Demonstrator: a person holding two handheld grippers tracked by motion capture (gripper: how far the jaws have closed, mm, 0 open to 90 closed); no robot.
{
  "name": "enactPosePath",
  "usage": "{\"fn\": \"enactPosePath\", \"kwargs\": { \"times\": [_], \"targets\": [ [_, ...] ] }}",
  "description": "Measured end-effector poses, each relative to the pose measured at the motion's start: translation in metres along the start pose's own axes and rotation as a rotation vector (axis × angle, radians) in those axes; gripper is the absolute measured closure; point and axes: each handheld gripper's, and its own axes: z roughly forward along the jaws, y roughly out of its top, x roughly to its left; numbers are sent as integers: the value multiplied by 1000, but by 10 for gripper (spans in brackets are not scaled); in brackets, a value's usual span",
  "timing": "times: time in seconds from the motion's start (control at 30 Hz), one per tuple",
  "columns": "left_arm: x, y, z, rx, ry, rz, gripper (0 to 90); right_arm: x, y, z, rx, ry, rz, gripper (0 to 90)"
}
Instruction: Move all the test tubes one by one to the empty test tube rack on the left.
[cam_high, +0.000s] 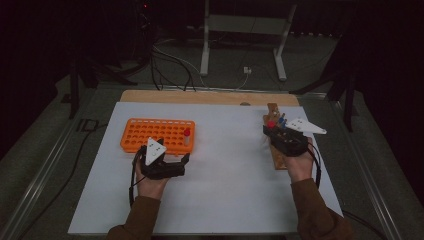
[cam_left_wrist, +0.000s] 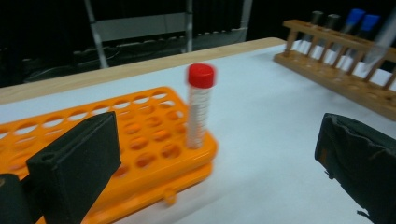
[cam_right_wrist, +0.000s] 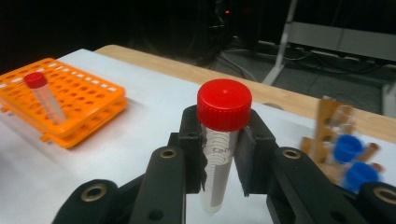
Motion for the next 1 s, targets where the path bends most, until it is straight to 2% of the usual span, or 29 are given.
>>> {"fn": "enactPosePath", "kwargs": {
  "times": [0.2,0.47,0.63,1.0],
  "targets": [
    [-19,6,8,-2,-49,36,10,14,-1,9,9,45,-10,744],
    [-41,13,25,-3,-97,56,10,31,-4,17,21,94,-18,744],
    [-53,14,35,-9,-119,56,30,40,-4,22,26,122,-22,744],
    [-75,17,59,14,-155,73,81,60,-7,29,37,184,-19,744]
  ]
}}
